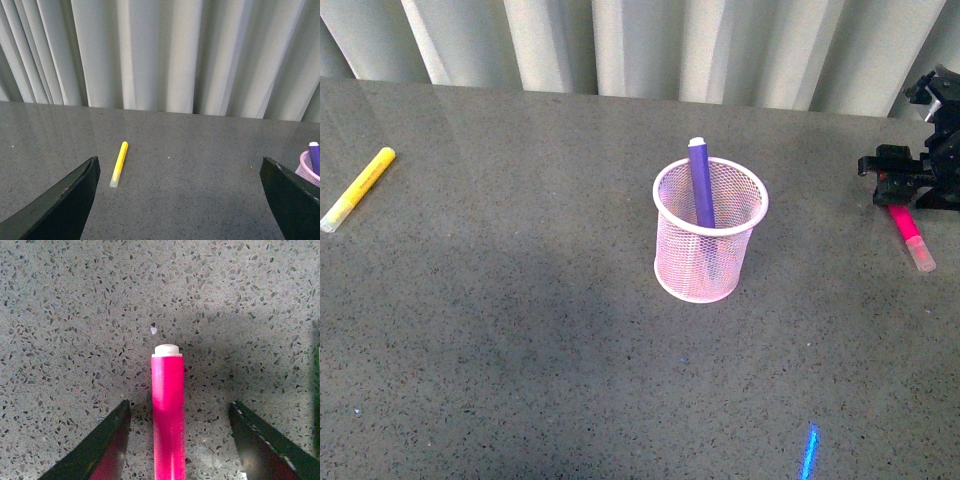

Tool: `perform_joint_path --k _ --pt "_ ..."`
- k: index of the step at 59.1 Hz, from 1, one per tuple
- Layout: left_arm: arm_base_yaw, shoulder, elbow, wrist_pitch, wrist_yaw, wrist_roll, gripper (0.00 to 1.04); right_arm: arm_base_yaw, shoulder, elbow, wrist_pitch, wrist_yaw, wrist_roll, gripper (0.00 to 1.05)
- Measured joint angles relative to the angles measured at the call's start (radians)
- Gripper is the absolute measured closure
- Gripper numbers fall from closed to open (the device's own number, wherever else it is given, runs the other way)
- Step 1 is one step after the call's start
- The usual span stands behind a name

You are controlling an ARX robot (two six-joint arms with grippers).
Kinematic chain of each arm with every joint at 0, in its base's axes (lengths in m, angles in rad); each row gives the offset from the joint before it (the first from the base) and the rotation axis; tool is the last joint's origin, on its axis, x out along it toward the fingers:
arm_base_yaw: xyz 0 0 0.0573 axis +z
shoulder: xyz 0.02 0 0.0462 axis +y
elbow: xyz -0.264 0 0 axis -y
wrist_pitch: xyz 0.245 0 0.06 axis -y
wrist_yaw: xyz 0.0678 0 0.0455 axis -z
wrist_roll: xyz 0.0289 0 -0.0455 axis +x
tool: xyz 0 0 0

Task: Insert purple and pink pens into pink cup

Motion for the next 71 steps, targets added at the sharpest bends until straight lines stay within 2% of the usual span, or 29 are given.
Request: perform_joint_path --k 6,11,16,27,35,44,50,55,65,71 --pt "0.000 0.000 0.000 0.000 0.000 0.000 0.07 0.002 0.000 0.001 -0.004 -0.014 0.000 0.66" --pt "0.000 0.000 0.000 0.000 0.000 0.000 0.07 0.008 0.000 -0.003 0.006 -0.038 0.001 0.84" --pt "0.000 0.000 0.000 0.000 0.000 0.000 0.07 0.013 -0.006 -0.020 0.031 -0.051 0.000 0.92" --pt "0.000 0.000 0.000 0.000 0.000 0.000 0.07 0.011 -0.045 -0.112 0.140 -0.026 0.007 0.93" --pt "0.000 0.000 0.000 0.000 0.000 0.000 0.07 0.014 -0.122 -0.237 0.354 0.060 -0.045 0.93" --pt "0.000 0.000 0.000 0.000 0.000 0.000 0.07 0.045 -0.240 -0.347 0.593 0.085 -0.138 0.93" --pt "0.000 0.000 0.000 0.000 0.000 0.000 0.07 0.109 -0.330 -0.408 0.748 0.069 -0.185 0.93" --pt "0.000 0.000 0.000 0.000 0.000 0.000 0.07 0.212 -0.391 -0.472 0.908 0.048 -0.236 0.93" --pt "0.000 0.000 0.000 0.000 0.000 0.000 0.07 0.382 -0.401 -0.560 1.100 0.047 -0.284 0.93" --pt "0.000 0.000 0.000 0.000 0.000 0.000 0.07 0.448 -0.397 -0.584 1.167 0.056 -0.296 0.93"
